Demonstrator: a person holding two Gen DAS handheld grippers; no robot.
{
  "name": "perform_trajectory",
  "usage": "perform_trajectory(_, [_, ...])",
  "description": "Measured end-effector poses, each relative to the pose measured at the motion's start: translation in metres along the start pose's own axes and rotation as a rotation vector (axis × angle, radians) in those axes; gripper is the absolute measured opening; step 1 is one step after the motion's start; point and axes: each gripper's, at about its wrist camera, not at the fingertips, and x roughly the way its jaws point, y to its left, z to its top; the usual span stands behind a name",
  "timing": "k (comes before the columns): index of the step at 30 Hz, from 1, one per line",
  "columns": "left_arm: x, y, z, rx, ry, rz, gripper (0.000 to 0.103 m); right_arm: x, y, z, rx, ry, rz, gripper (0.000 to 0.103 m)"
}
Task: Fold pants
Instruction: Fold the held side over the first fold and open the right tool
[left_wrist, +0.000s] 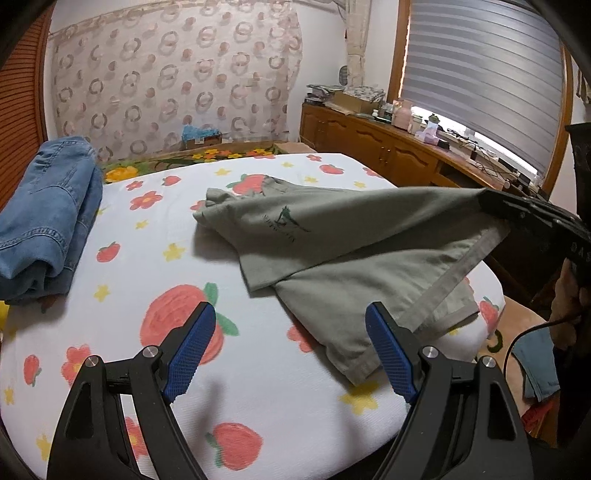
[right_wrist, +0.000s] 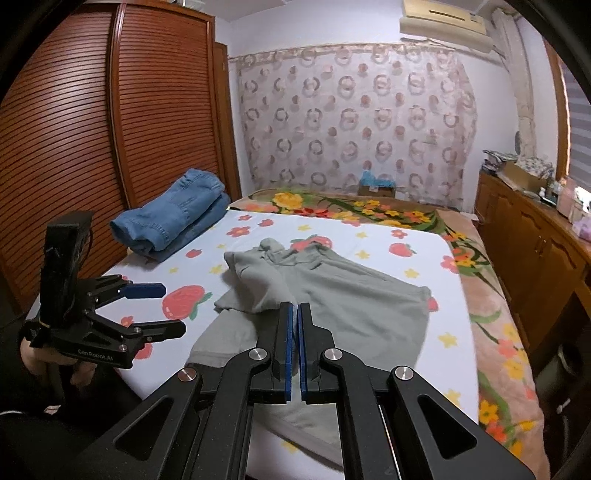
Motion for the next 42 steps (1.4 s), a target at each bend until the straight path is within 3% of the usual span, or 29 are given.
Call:
perform_trajectory(13, [0.008,-0.009,-0.006,0.004,0.024,-0.002,0.084,-0.011,0.000,-0.013,0.050,0.022,-0.041,0.002])
perform_trajectory(33, [0.025,-0.015,-0.019,0.012,0.069,0.006,0.084,0.017,-0.020,-0.030,0.160,0.182,-0.060,0.002])
perform_trajectory(38, [0.031,-0.014,-0.023,0.007,0.089,0.011,0.084,0.017,-0.019,-0.024,0.163,0.184,-0.065,0.003])
perform_trajectory(42, [0.034,-0.011,-0.026,-0.005,0.097,0.011,0.084,0.004,-0.017,-0.017,0.145,0.131,-0.066,0.007])
